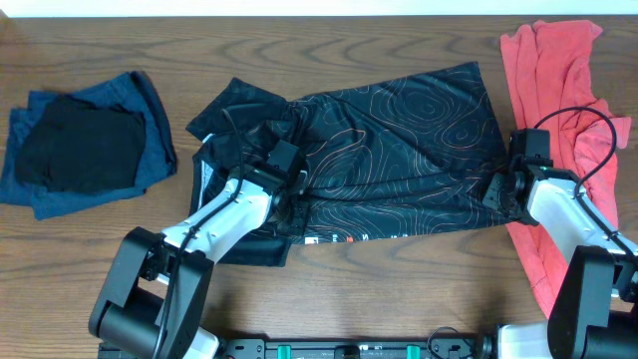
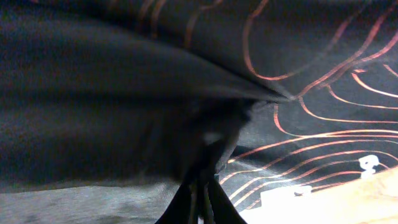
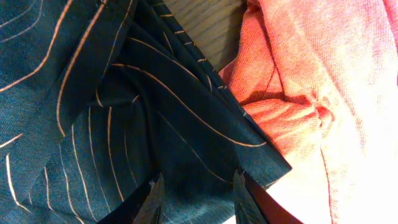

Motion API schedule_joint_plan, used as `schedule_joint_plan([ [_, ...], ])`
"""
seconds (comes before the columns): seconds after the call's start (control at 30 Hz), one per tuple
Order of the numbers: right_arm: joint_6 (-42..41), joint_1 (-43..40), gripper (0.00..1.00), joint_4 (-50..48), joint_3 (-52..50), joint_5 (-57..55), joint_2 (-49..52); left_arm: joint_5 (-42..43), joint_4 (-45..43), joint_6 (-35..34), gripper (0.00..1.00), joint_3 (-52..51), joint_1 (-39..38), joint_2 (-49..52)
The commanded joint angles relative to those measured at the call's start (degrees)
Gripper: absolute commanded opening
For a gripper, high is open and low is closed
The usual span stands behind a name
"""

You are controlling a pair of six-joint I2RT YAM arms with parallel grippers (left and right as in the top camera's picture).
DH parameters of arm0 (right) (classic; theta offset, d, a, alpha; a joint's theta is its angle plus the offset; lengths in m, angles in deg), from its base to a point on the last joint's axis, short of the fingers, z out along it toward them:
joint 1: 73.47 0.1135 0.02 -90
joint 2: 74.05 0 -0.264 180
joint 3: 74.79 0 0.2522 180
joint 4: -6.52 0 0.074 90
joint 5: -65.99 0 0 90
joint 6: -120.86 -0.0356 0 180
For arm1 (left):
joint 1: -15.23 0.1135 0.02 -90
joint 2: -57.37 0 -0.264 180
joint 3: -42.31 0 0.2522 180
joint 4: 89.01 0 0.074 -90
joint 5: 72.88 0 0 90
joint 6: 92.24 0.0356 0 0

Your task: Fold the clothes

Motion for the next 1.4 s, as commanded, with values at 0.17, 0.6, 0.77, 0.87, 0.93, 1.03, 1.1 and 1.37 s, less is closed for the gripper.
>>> schedule_joint_plan([
  [0.17,-0.8,0.4,0.35,0.0,-0.3,-0.6,0.4,-9.9,-0.9,0.3,0.06,3.7,0.1,-4.9],
  [0.6,-0.8,0.4,0.35,-0.3,-0.3,-0.3,0.4,-12.4,-11.0,0.3,0.06,4.1,2.4,-6.1],
  [0.77,-0.8,0.4,0.35,-1.3,-0.3,0.5,0.4,-12.5,-11.0,0.3,0.06,4.1,2.4,-3.2],
  [0.87,-0.7,0.4,0.35,-2.1,-0.3,0.7,0.4,-12.5,-11.7,0.3,0.06,4.1,2.4,-2.1],
  [0.93,-0.7,0.4,0.35,-2.7,-0.3,0.7,0.4,-12.7,-12.5,0.3,0.06,4.1,2.4,-1.9],
  [1.03,-0.7,0.4,0.36,-3.7,-0.3,1.4,0.4,-12.7,-15.4,0.3,0.06,4.1,2.4,-1.9],
  [1.1,-0.7,0.4,0.36,-3.9,-0.3,1.8,0.4,-12.7,-17.6,0.3,0.06,4.1,2.4,-1.9],
  [1.37,-0.5,0.4,0.36,-3.9,-0.3,2.0,0.4,-12.7,-24.3,0.3,0.09,4.1,2.4,-1.9],
])
